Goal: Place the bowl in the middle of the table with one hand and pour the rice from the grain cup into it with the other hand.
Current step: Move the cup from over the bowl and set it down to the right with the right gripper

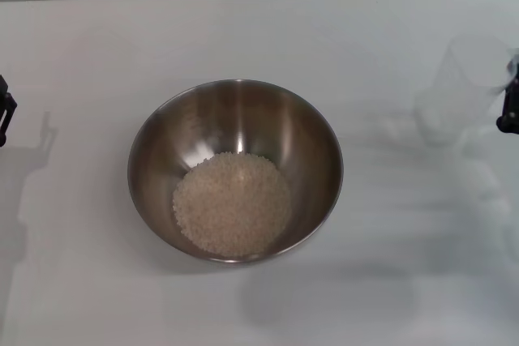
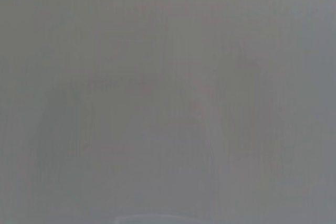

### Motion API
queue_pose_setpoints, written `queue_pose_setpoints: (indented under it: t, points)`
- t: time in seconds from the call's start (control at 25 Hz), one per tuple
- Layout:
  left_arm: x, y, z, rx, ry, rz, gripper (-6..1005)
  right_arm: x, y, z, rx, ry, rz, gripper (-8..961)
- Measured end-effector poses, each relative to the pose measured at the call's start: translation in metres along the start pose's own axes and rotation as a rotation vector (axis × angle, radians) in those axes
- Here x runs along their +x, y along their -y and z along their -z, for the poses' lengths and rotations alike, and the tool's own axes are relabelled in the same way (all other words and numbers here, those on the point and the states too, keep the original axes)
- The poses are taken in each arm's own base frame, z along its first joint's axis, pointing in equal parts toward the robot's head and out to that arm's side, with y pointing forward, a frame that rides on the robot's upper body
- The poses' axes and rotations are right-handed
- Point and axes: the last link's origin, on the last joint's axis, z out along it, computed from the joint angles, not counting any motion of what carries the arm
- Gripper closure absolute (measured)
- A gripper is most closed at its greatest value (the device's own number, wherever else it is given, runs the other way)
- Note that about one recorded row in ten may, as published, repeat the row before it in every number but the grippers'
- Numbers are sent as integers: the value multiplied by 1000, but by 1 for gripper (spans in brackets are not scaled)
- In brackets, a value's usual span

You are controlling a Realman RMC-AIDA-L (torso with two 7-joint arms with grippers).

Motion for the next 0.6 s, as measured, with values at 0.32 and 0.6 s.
queue_pose_setpoints:
  t: [0.32,0.6]
  points:
    - [1,-2,-1,-4,-3,6,166,7,-9,-17,-44,-65,8,927]
    - [2,-3,-2,-6,-5,6,166,13,-20,-27,-114,-114,29,926]
